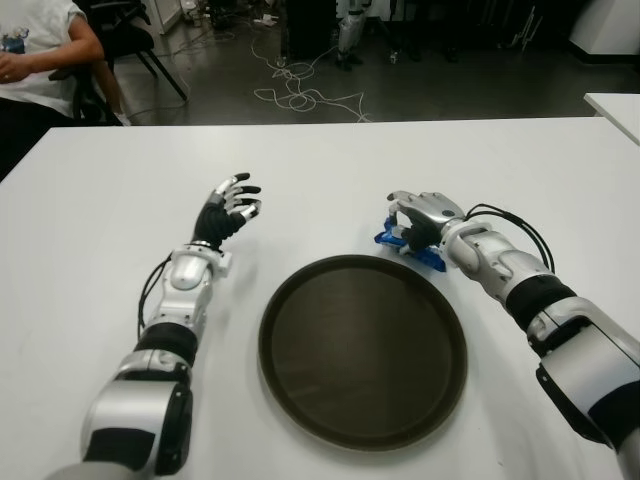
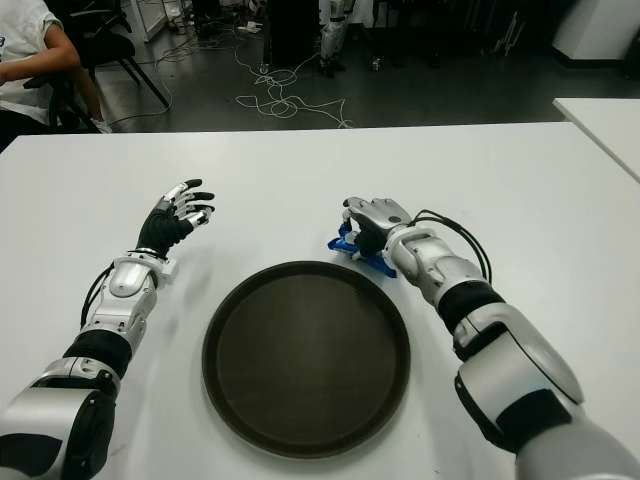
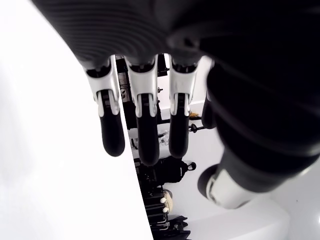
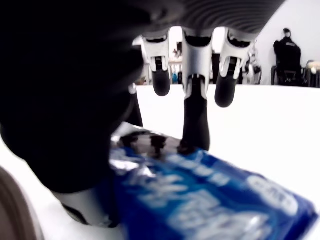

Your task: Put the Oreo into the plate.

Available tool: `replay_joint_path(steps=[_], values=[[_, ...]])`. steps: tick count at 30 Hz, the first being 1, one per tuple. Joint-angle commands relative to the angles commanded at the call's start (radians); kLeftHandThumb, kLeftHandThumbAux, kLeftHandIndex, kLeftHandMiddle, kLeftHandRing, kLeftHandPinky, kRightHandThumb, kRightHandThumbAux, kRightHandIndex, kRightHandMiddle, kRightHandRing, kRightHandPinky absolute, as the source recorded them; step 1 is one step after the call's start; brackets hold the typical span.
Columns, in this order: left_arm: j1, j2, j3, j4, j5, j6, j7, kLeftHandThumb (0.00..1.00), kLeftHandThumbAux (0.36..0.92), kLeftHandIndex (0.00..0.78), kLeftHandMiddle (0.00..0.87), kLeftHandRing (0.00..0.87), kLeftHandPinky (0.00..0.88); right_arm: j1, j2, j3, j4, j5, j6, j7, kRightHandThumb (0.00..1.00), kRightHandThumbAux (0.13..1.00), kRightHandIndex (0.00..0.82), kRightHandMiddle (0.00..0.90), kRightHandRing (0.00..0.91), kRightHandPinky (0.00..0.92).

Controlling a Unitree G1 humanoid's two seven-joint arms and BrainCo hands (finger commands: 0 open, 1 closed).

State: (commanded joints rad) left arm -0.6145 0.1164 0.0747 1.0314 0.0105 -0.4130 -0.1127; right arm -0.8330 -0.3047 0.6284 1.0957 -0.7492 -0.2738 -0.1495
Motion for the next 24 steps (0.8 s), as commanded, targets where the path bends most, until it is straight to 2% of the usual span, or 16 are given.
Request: replay_joint_path(steps=[9, 14, 20, 24], values=[[0.006, -0.002, 0.002, -0.008, -0.005, 0.003, -0.005, 0.33, 0.779, 0.171, 0.278, 0.285, 0.3, 0.001, 0.0, -0.008, 0.008, 0.001, -0.009, -0.026, 0.127, 0.861, 0.55, 0.709, 0.718, 0.705], [0.01, -0.003, 0.004, -0.02, -0.01, 0.01, -0.01, 0.358, 0.787, 0.161, 0.275, 0.282, 0.293, 0.003, -0.001, -0.014, 0.005, 0.004, -0.011, -0.04, 0.107, 0.87, 0.553, 0.702, 0.709, 0.693], [0.011, -0.002, 0.004, -0.025, -0.009, 0.016, -0.008, 0.366, 0.797, 0.166, 0.276, 0.284, 0.299, 0.007, 0.0, -0.026, 0.004, 0.013, -0.013, -0.06, 0.107, 0.879, 0.563, 0.712, 0.717, 0.698], [0.012, 0.0, 0.0, -0.024, -0.002, 0.011, -0.003, 0.355, 0.785, 0.175, 0.278, 0.286, 0.306, 0.006, 0.0, -0.031, 0.006, 0.016, -0.01, -0.063, 0.116, 0.886, 0.551, 0.711, 0.717, 0.695]])
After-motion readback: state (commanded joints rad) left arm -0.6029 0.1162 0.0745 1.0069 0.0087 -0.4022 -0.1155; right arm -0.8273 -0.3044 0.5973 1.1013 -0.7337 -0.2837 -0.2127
